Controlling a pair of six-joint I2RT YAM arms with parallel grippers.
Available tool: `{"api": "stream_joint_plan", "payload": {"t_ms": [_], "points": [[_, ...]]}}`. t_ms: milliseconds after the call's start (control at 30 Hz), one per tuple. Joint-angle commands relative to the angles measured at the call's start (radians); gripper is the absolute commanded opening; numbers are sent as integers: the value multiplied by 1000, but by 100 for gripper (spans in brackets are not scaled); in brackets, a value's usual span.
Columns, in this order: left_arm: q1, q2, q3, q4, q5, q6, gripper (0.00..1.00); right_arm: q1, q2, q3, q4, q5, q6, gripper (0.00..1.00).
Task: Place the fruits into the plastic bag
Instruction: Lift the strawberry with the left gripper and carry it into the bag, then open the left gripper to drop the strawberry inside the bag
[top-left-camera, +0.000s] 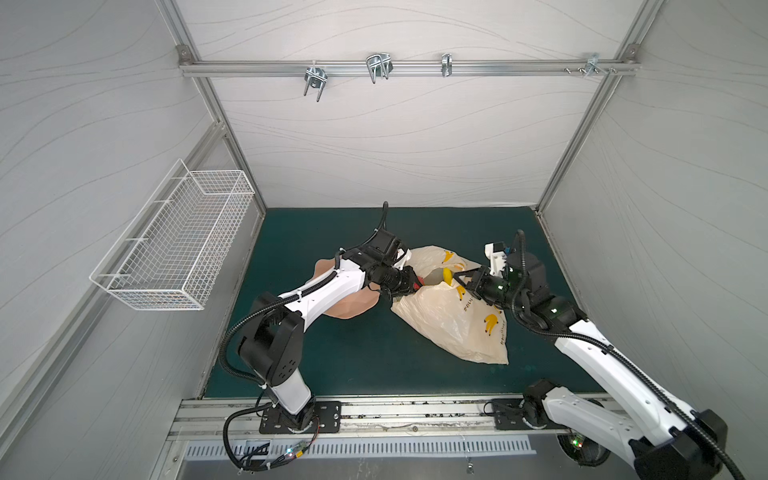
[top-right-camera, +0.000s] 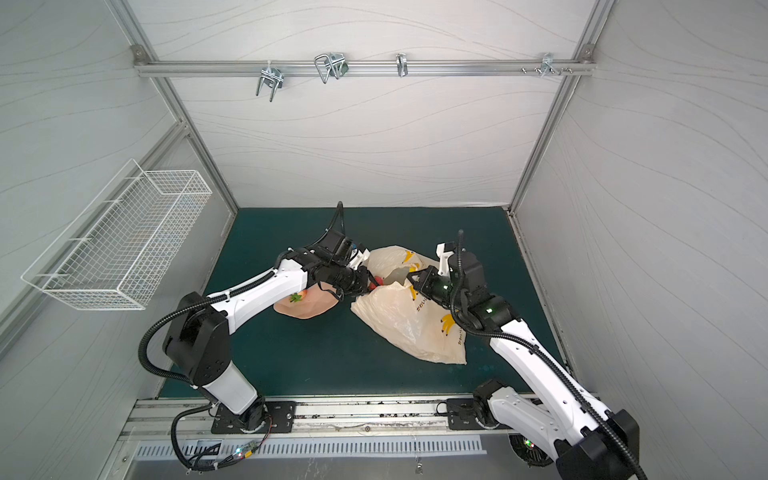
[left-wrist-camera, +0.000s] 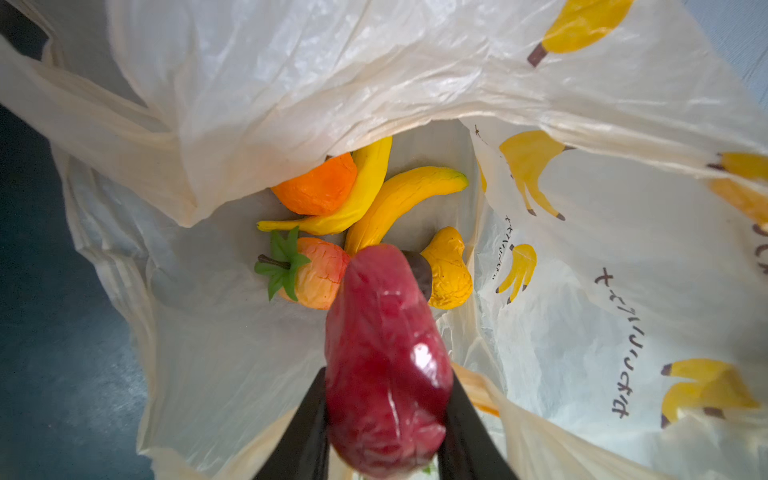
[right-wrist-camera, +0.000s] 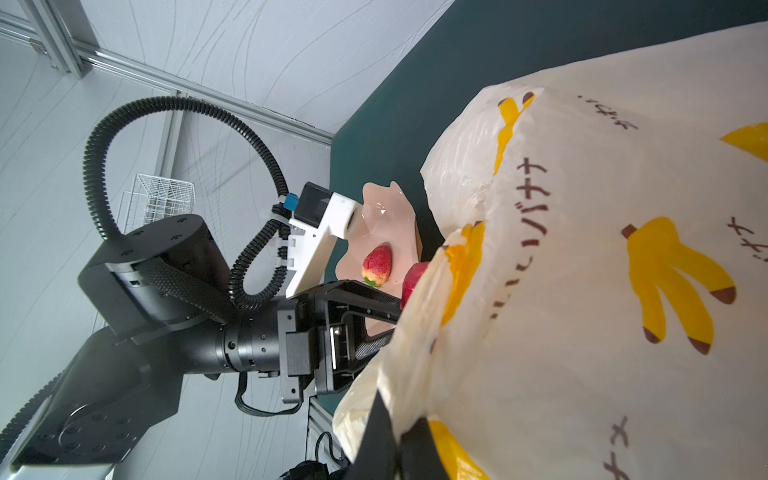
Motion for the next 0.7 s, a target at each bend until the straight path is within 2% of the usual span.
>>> {"api": "stream_joint_plan", "payload": {"t_ms": [0, 333, 667], "points": [[-13, 37, 48, 23, -8, 13, 3, 8, -5, -5, 4, 0, 0, 0], [-103, 155, 147, 36, 8, 2, 3, 25, 12, -5, 45, 1, 18, 0], [-173, 279, 256, 2, -14, 3, 4, 41, 19, -52, 162, 1, 87, 0]]}}
